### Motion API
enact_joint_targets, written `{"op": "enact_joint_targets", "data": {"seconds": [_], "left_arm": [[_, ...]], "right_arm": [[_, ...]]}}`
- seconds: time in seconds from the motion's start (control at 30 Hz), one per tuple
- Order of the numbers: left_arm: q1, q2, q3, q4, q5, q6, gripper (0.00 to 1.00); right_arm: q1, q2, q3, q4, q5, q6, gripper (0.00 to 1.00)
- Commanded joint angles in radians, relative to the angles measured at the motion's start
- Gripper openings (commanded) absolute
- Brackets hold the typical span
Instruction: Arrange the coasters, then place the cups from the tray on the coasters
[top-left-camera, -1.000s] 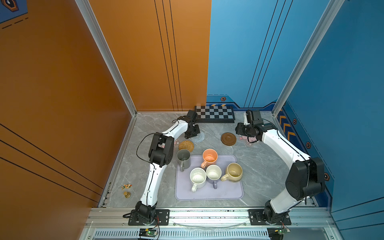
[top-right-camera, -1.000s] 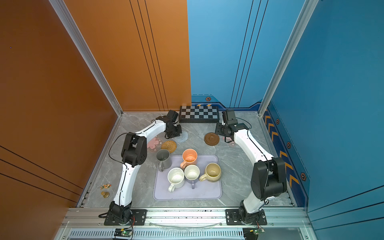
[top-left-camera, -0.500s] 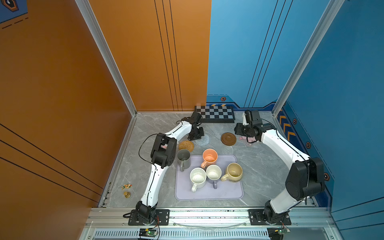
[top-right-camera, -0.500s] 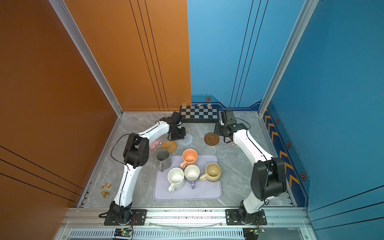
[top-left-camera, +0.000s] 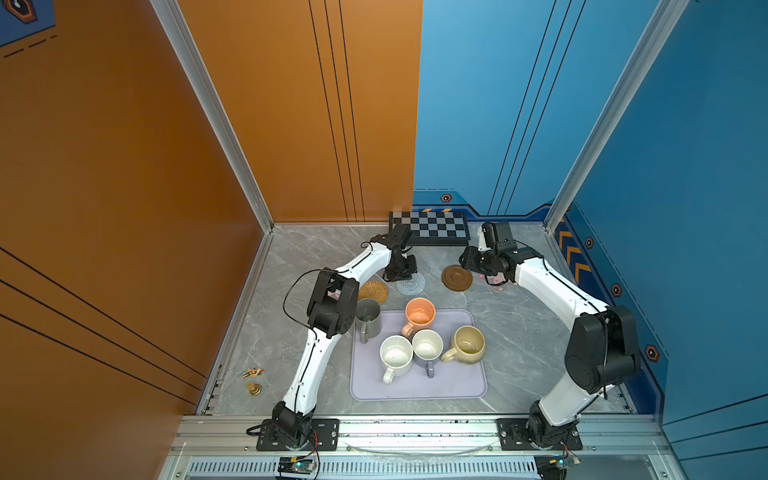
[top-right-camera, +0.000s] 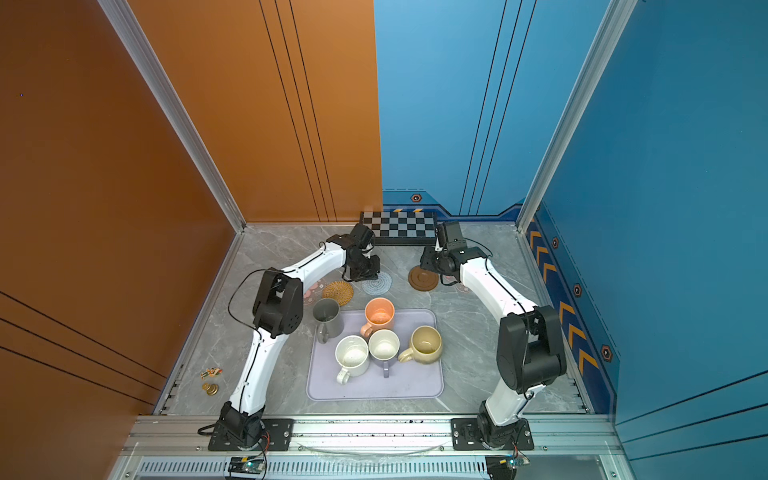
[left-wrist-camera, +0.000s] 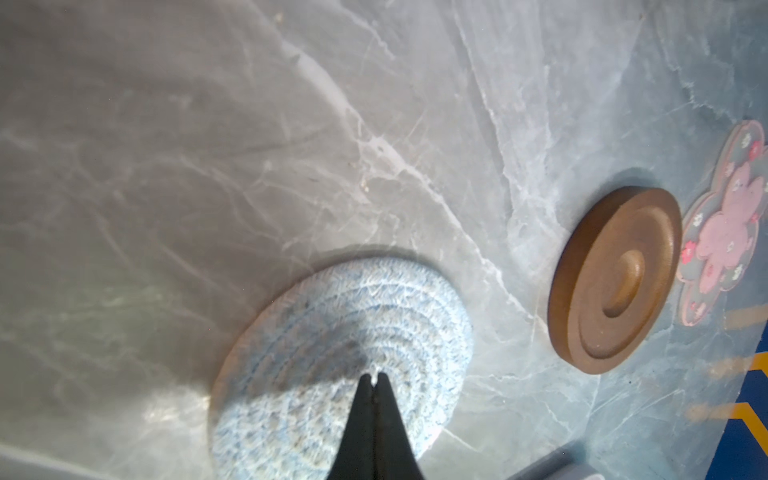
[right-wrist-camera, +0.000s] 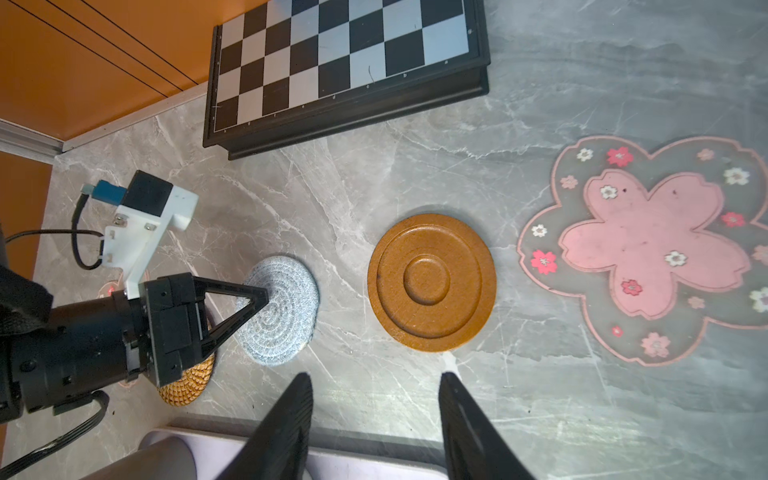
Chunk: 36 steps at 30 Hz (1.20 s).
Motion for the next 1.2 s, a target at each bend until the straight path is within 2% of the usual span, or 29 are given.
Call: {"op": "enact_joint_targets", "data": {"seconds": [0.0, 0.13, 0.23, 0.4, 0.57, 0.7, 0.93, 1.03, 1.13, 1.17], "left_arm": [[-0.009, 0.054, 0.058, -0.023, 0.037, -0.022, 0.00], [-0.014, 0.071, 0.085, -0.023, 0.058, -0.034, 0.00], [-0.016, 0.041, 0.063, -0.023, 0.031, -0.033, 0.00], [-0.016, -0.089, 0.016, -0.024, 0.004, 0.043, 0.00], [-0.013, -0.239, -0.067, -0.023, -0.041, 0.103, 0.00], [0.009, -0.353, -0.175, -0.023, -0.114, 0.105, 0.01], [0.083, -0.500, -0.374, -0.023, -0.161, 0.095, 0.01], [0.100, -0.550, -0.425, -0.023, -0.199, 0.105, 0.02], [0.115, -0.589, -0.454, -0.023, -0.236, 0.110, 0.06], [0.122, -0.599, -0.462, -0.023, -0.240, 0.114, 0.12]], "right_arm": [[0.010, 0.013, 0.005, 0.015, -0.021, 0.016, 0.52], [0.010, 0.016, -0.002, 0.015, -0.015, 0.004, 0.52], [0.009, 0.020, -0.007, 0.014, -0.014, -0.005, 0.52], [0.016, 0.036, 0.005, 0.020, -0.038, -0.040, 0.52], [0.050, 0.114, 0.078, 0.019, -0.070, -0.066, 0.52], [0.087, 0.205, 0.170, 0.018, -0.102, -0.080, 0.45], [0.155, 0.377, 0.333, -0.006, -0.162, -0.079, 0.26], [0.176, 0.439, 0.362, -0.008, -0.182, -0.072, 0.21], [0.196, 0.469, 0.373, -0.008, -0.184, -0.065, 0.19], [0.203, 0.477, 0.368, -0.010, -0.180, -0.062, 0.19]]}}
